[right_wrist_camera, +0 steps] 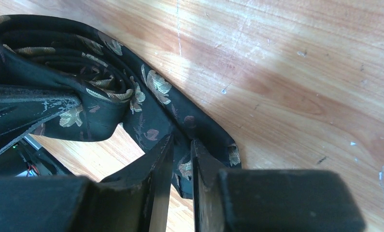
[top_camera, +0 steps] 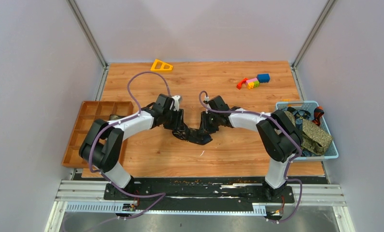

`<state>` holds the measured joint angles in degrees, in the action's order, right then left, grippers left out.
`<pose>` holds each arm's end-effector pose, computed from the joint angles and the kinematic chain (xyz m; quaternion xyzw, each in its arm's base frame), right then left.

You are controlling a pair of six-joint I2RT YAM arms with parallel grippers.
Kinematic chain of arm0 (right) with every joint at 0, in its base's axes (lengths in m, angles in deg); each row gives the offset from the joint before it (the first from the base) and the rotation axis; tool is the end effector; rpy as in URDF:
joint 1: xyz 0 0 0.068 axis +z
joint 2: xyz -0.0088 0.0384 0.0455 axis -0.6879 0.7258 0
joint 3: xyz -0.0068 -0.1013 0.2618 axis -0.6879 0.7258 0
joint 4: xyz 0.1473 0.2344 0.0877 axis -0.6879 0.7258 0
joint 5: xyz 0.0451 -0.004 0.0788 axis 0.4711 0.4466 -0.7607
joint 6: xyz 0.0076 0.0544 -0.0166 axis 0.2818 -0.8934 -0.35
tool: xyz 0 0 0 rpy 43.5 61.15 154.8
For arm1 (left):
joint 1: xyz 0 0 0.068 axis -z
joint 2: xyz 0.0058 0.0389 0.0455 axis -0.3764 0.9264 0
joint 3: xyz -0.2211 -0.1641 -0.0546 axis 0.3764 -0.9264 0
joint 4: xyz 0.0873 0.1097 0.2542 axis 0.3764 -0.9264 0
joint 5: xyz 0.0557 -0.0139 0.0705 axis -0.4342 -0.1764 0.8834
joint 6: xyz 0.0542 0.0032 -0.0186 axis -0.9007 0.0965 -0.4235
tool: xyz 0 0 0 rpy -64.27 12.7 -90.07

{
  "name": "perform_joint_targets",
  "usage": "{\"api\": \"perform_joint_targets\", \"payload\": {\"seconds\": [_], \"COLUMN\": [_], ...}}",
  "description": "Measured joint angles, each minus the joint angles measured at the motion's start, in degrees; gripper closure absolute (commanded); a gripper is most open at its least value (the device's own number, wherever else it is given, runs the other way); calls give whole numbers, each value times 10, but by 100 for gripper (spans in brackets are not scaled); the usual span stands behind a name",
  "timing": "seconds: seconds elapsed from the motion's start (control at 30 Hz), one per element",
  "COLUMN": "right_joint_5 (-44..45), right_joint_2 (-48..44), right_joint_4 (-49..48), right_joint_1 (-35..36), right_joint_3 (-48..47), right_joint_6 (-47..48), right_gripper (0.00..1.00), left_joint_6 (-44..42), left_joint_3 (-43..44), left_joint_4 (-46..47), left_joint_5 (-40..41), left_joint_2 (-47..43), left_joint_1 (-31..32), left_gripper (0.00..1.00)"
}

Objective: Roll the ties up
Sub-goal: Roll the tie at the center of the board.

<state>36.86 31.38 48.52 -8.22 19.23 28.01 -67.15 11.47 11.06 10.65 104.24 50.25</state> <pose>0.3094 0.2360 0.1286 -0.1040 0.9429 0.2860 0.1353 0.3017 -0.1731 0.1597 0.0934 0.9388 -0.2402 0.2286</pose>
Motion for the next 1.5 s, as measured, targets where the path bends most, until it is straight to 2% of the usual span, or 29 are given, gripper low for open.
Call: {"api": "perform_joint_targets", "payload": {"seconds": [0.53,0.83,1.5], "right_joint_5": [43,44,41], "right_joint_2": [-46,-82,-163], "right_joint_4": [35,34,33], "right_joint_1": [-15,-32,-33], "right_joint_3": [-14,15,68], "right_joint_6": [33,35,34], "right_gripper": [79,79,79], "left_joint_6": [-38,-40,-26], "left_joint_3": [82,117,225], "left_joint_4": [-115,-148,-245], "left_joint_5": [186,295,530], "left_joint_2": [17,42,147], "left_joint_1": [82,124,215], "left_gripper": [47,45,42]}}
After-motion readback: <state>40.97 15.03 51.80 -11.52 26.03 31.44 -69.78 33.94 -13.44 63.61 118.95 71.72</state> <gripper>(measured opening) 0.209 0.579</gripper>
